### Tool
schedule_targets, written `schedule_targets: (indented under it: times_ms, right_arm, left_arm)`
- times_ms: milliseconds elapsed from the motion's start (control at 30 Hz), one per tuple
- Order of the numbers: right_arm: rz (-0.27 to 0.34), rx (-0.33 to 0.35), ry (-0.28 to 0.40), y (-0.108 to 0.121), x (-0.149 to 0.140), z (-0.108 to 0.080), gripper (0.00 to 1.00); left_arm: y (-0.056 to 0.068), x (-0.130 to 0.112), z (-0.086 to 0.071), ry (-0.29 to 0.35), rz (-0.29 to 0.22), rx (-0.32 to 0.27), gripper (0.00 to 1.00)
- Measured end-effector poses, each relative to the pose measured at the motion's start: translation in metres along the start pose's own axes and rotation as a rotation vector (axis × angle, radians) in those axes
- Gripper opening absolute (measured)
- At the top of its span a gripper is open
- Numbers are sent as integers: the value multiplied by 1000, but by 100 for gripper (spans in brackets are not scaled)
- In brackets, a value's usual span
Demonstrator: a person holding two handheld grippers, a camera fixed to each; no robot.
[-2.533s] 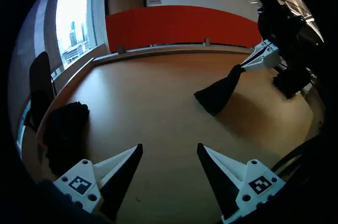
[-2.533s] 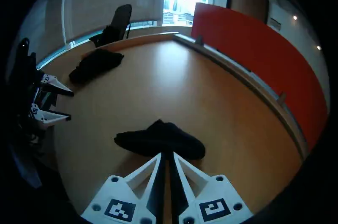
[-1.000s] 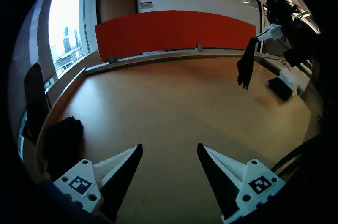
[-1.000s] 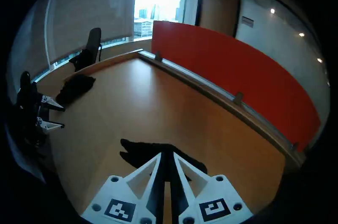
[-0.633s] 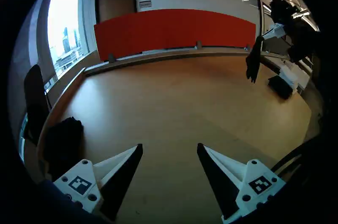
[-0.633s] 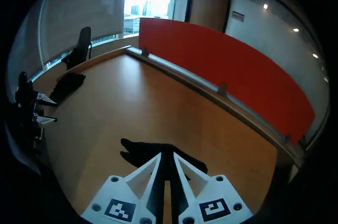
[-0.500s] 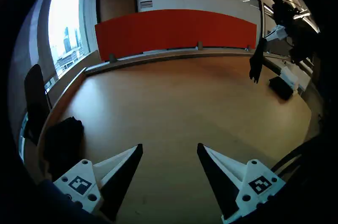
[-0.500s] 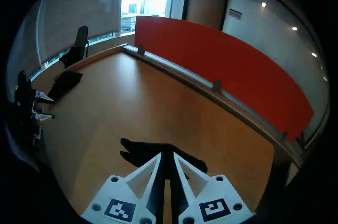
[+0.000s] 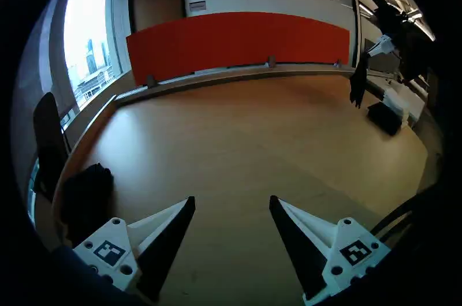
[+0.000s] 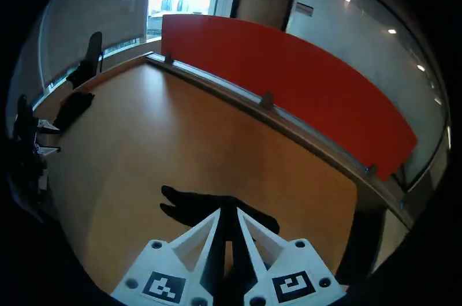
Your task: Fold towel
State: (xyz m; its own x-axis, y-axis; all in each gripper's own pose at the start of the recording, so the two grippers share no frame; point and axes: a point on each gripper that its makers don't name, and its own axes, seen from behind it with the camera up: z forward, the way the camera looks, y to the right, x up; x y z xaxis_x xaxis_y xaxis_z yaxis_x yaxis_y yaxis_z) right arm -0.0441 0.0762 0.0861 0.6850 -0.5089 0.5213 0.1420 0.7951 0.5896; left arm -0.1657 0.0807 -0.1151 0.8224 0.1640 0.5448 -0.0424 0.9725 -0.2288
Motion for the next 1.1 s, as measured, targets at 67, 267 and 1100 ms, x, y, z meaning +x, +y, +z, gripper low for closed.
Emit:
schedule_targets:
  times_ms: [67, 267, 1100]
  right_arm:
    - [9, -9, -8, 10, -5, -1, 5]
    - [22, -30, -35, 32, -21, -4, 5]
    - [67, -67, -114, 75, -68, -19, 5]
  left_arm:
    - [2, 1, 1, -2, 5, 0, 95]
    - [6, 4, 2, -6, 10, 2, 95]
    - [20, 8, 6, -17, 22, 0, 96]
